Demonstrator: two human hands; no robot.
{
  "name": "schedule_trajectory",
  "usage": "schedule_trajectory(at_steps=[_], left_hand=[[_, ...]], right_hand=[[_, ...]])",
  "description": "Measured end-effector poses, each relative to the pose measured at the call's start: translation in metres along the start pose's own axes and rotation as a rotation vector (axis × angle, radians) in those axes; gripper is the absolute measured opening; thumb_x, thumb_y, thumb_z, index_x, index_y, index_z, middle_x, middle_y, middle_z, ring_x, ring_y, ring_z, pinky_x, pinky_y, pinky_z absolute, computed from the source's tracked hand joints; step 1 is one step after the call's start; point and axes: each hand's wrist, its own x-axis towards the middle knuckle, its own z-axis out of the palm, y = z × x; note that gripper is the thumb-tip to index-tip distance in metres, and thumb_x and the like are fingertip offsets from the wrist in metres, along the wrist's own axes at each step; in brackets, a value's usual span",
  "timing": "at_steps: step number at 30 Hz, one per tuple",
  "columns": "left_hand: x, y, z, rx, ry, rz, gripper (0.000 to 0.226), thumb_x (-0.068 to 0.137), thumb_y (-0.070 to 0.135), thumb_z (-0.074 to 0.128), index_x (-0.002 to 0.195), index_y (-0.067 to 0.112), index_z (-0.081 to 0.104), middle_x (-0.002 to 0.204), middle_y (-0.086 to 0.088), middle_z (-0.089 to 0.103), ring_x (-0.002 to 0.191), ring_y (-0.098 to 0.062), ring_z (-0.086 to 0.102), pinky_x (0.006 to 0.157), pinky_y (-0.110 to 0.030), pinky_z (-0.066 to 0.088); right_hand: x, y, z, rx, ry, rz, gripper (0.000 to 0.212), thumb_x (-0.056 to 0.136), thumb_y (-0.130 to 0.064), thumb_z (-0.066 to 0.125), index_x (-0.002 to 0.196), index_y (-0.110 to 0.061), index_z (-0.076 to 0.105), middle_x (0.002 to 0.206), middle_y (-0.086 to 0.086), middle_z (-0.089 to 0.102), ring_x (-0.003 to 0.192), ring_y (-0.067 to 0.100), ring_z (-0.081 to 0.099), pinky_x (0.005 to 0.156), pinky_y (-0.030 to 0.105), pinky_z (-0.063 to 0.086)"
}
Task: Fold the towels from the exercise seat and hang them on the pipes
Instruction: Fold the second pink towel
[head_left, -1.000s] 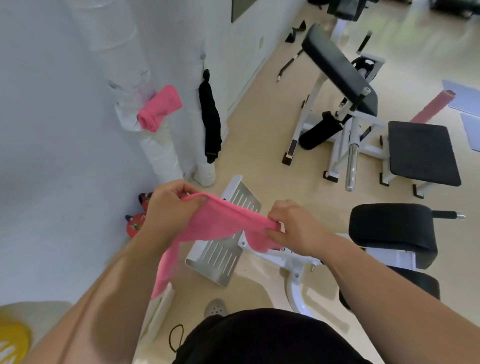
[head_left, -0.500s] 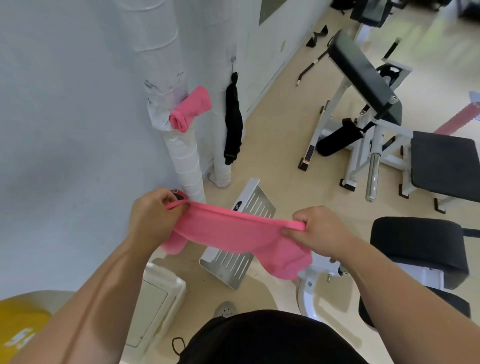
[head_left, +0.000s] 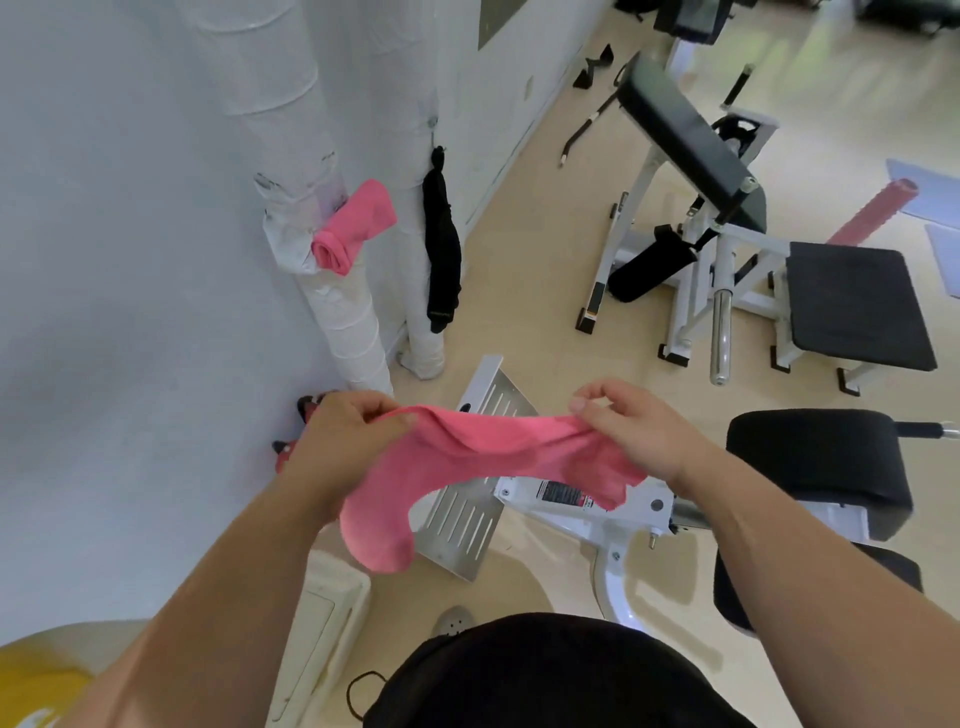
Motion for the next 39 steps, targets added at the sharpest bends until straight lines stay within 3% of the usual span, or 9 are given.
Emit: schedule_trajectory(at_steps=[4, 7, 9, 13, 20, 25, 30, 36, 39], left_hand=[[-0.009, 0.025, 0.034, 0.028, -0.163, 0.129, 0.007, 0.088, 0.017, 0.075, 0.083, 0.015, 0.08, 0.079, -0.001, 0.078, 0.074, -0.008, 0.069, 0.069, -0.017, 0.053], [-0.01, 0.031, 0.047, 0.024, -0.194, 0.2, 0.007, 0.091, 0.013, 0.073, 0.086, 0.01, 0.077, 0.079, -0.009, 0.077, 0.078, -0.025, 0.073, 0.072, -0.03, 0.056], [-0.008, 0.028, 0.046, 0.039, -0.164, 0.217, 0.011, 0.089, 0.021, 0.077, 0.082, 0.013, 0.076, 0.077, -0.014, 0.074, 0.067, -0.02, 0.065, 0.066, -0.032, 0.05], [-0.005, 0.015, 0.034, 0.131, -0.155, 0.176, 0.011, 0.09, 0.018, 0.074, 0.08, 0.016, 0.072, 0.076, -0.016, 0.07, 0.062, -0.011, 0.06, 0.06, -0.032, 0.053], [0.001, -0.003, 0.021, -0.019, -0.09, 0.042, 0.018, 0.093, 0.012, 0.071, 0.075, 0.014, 0.071, 0.063, 0.01, 0.064, 0.059, -0.001, 0.055, 0.057, -0.013, 0.046], [-0.001, 0.009, 0.042, -0.284, 0.005, 0.014, 0.011, 0.093, 0.011, 0.07, 0.084, 0.008, 0.076, 0.075, -0.008, 0.073, 0.07, -0.013, 0.063, 0.066, -0.028, 0.054], [-0.007, 0.03, 0.077, -0.471, -0.032, -0.007, 0.015, 0.097, 0.006, 0.064, 0.092, 0.006, 0.078, 0.075, -0.003, 0.074, 0.072, -0.011, 0.067, 0.066, -0.021, 0.054], [-0.01, 0.028, 0.082, -0.583, -0.006, -0.038, 0.023, 0.098, 0.005, 0.063, 0.116, 0.013, 0.075, 0.103, -0.007, 0.079, 0.091, -0.018, 0.073, 0.084, -0.036, 0.06], [-0.011, 0.024, 0.081, -0.578, 0.041, -0.053, 0.022, 0.098, 0.012, 0.064, 0.112, 0.021, 0.078, 0.103, -0.006, 0.079, 0.094, -0.022, 0.073, 0.087, -0.042, 0.059]], right_hand=[[-0.01, -0.037, 0.031, -0.163, -0.066, -0.276, 0.044, 0.097, -0.038, 0.063, 0.139, -0.041, 0.051, 0.074, -0.015, 0.06, 0.068, -0.003, 0.057, 0.066, 0.012, 0.041], [-0.007, -0.047, 0.047, -0.128, -0.101, -0.342, 0.015, 0.099, -0.028, 0.062, 0.111, -0.027, 0.071, 0.075, -0.009, 0.071, 0.067, -0.003, 0.063, 0.065, 0.012, 0.045], [-0.002, -0.044, 0.046, -0.196, -0.002, -0.361, 0.013, 0.099, -0.027, 0.061, 0.095, -0.022, 0.073, 0.076, -0.009, 0.069, 0.074, 0.01, 0.062, 0.07, 0.027, 0.049], [0.006, -0.033, 0.032, -0.125, 0.248, -0.24, 0.018, 0.1, -0.024, 0.057, 0.09, -0.017, 0.069, 0.083, -0.006, 0.068, 0.083, 0.018, 0.061, 0.076, 0.032, 0.046], [0.011, -0.022, 0.008, 0.129, 0.482, -0.003, 0.022, 0.099, -0.021, 0.056, 0.08, -0.016, 0.067, 0.079, 0.005, 0.068, 0.081, 0.025, 0.062, 0.074, 0.035, 0.047], [0.003, -0.034, 0.027, 0.39, 0.332, 0.119, 0.024, 0.093, -0.013, 0.058, 0.095, -0.036, 0.061, 0.094, 0.011, 0.07, 0.077, 0.03, 0.068, 0.064, 0.039, 0.054], [-0.014, -0.055, 0.065, 0.603, 0.12, 0.068, 0.009, 0.097, -0.009, 0.06, 0.094, -0.016, 0.057, 0.067, 0.008, 0.061, 0.055, 0.019, 0.053, 0.049, 0.027, 0.042], [-0.015, -0.056, 0.055, 1.014, -0.003, 0.106, 0.039, 0.09, 0.009, 0.035, 0.113, 0.001, 0.065, 0.094, 0.019, 0.069, 0.079, 0.028, 0.067, 0.076, 0.04, 0.061], [-0.015, -0.053, 0.053, 0.973, -0.052, 0.049, 0.043, 0.089, 0.02, 0.036, 0.115, 0.0, 0.064, 0.1, 0.019, 0.072, 0.082, 0.027, 0.07, 0.083, 0.035, 0.061]])
